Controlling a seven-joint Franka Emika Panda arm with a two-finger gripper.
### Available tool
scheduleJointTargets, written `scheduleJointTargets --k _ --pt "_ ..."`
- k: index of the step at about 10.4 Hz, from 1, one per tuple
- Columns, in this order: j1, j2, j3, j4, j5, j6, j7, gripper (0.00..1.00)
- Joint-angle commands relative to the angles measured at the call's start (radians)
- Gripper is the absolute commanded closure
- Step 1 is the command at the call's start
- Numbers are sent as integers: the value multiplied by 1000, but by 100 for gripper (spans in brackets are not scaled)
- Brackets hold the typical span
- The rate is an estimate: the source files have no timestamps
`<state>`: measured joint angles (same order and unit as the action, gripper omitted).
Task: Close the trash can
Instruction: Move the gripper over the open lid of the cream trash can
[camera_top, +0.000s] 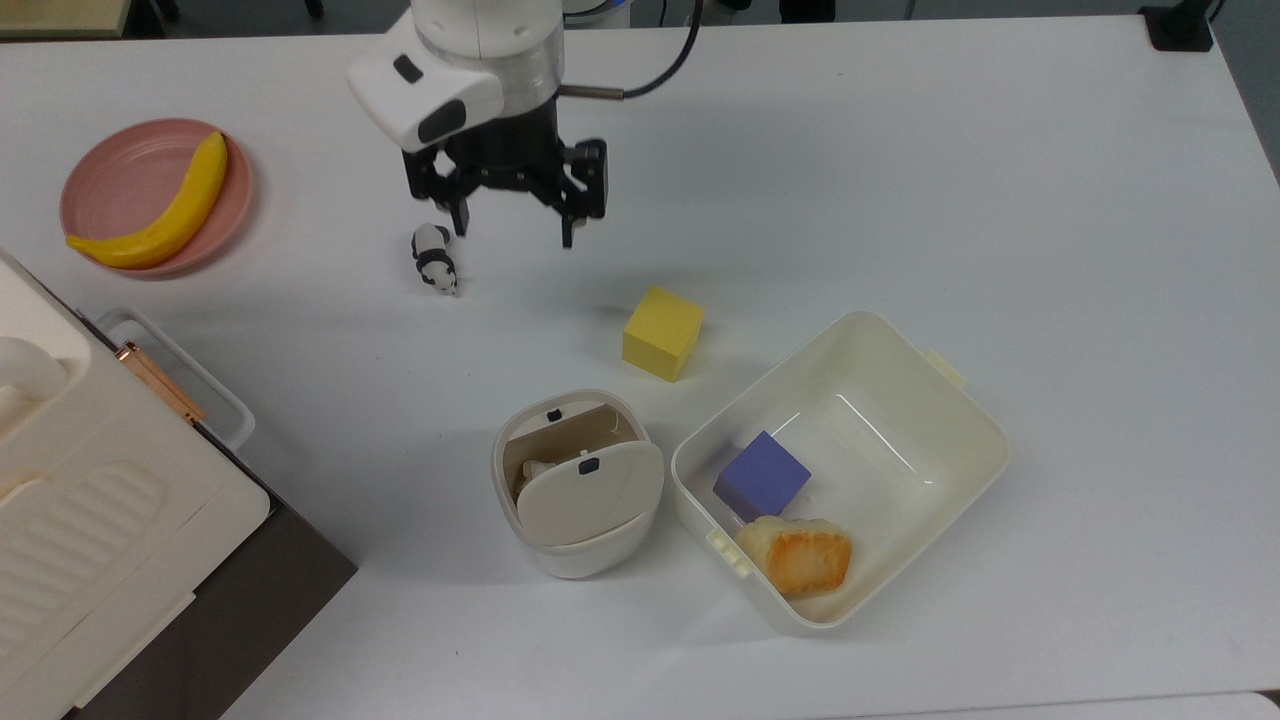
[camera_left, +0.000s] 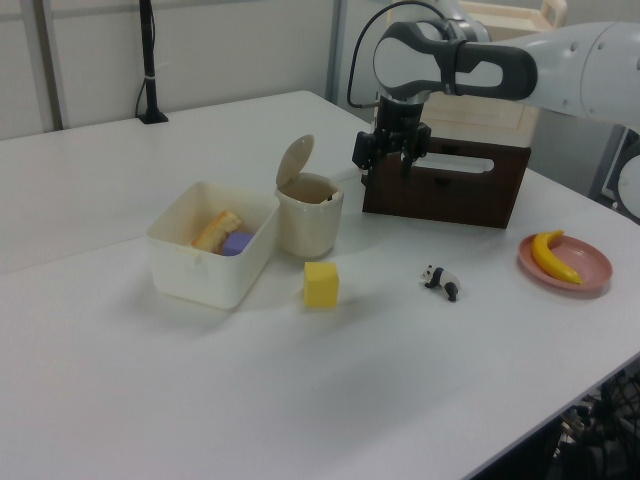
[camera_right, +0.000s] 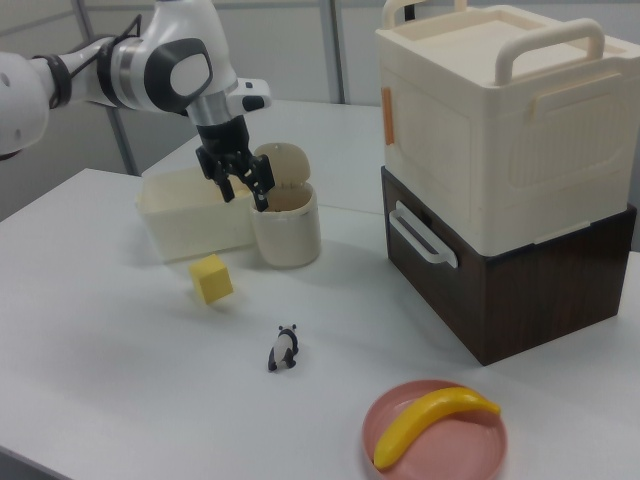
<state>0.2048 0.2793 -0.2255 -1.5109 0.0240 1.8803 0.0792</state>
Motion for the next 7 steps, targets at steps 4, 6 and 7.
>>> scheduleJointTargets --k 4,6,7 --pt "-39 95 -2 63 143 372 -27 100" --pt "-28 96 6 63 143 552 -35 100" --pt "-24 103 11 64 143 659 -35 100"
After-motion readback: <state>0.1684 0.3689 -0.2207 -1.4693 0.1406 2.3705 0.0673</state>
